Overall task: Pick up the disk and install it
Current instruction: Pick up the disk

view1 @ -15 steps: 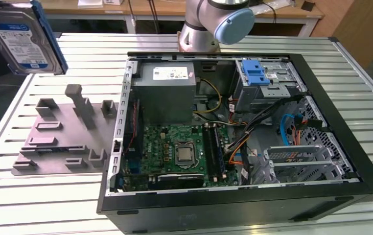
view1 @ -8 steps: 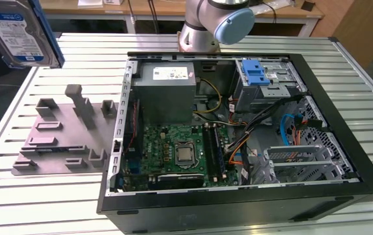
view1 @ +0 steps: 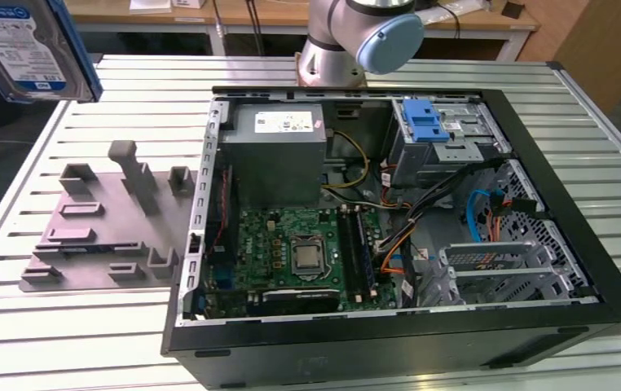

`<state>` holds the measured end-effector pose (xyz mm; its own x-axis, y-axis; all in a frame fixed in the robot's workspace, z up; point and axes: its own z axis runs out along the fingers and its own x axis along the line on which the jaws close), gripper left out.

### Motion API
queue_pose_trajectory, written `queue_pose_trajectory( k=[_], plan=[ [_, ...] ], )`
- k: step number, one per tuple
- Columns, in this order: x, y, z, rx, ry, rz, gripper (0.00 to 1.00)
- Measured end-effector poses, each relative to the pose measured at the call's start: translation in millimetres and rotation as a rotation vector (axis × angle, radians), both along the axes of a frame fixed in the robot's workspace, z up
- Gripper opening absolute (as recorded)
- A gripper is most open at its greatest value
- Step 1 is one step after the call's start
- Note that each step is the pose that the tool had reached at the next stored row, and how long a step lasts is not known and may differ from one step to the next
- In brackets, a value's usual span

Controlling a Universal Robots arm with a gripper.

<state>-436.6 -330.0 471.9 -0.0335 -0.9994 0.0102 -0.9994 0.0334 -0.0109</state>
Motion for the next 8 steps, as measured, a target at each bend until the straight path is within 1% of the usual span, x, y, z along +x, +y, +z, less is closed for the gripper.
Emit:
queue_pose_trajectory(
  k=[8],
  plan=[
    [0.0,0.0,16.9,0.0000,0.0000,0.000,0.36]
  ],
)
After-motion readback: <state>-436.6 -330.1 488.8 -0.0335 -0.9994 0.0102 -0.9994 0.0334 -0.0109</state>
